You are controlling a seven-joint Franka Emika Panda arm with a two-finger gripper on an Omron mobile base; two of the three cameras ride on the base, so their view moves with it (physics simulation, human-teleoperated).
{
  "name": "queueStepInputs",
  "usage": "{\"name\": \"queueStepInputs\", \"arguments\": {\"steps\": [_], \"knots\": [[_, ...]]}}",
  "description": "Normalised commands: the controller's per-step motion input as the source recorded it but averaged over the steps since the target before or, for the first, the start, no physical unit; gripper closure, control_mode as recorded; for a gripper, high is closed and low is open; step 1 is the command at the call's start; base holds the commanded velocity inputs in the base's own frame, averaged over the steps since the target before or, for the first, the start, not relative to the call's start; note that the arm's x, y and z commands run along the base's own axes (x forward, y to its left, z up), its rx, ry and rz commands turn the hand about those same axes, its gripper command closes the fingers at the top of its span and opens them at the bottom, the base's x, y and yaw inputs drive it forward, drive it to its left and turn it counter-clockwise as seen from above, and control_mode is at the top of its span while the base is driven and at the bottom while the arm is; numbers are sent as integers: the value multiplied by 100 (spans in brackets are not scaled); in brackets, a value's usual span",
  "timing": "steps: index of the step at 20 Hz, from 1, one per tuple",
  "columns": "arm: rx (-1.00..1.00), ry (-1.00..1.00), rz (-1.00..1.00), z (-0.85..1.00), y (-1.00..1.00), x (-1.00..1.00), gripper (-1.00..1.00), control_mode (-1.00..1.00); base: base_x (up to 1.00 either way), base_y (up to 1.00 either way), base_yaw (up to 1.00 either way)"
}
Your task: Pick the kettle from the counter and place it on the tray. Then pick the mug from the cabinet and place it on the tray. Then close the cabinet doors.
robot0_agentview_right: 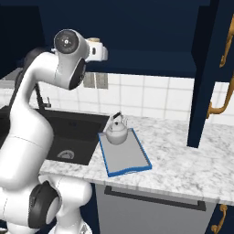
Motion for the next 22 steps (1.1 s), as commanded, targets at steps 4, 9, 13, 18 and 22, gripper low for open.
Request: {"name": "queueStepInputs", "arguments": {"steps": [4, 9, 13, 18, 22], "knots": [[8, 5, 9, -9, 6, 48, -100, -100, 0, 0, 0], [6, -2, 10, -19, 19, 29, -100, -100, 0, 0, 0], [1, 0, 6, -11, 1, 57, -100, -100, 0, 0, 0], [0, 1, 1, -5, -1, 55, -100, -100, 0, 0, 0], [0, 0, 0, 0, 0, 41, -100, -100, 0, 0, 0]]}}
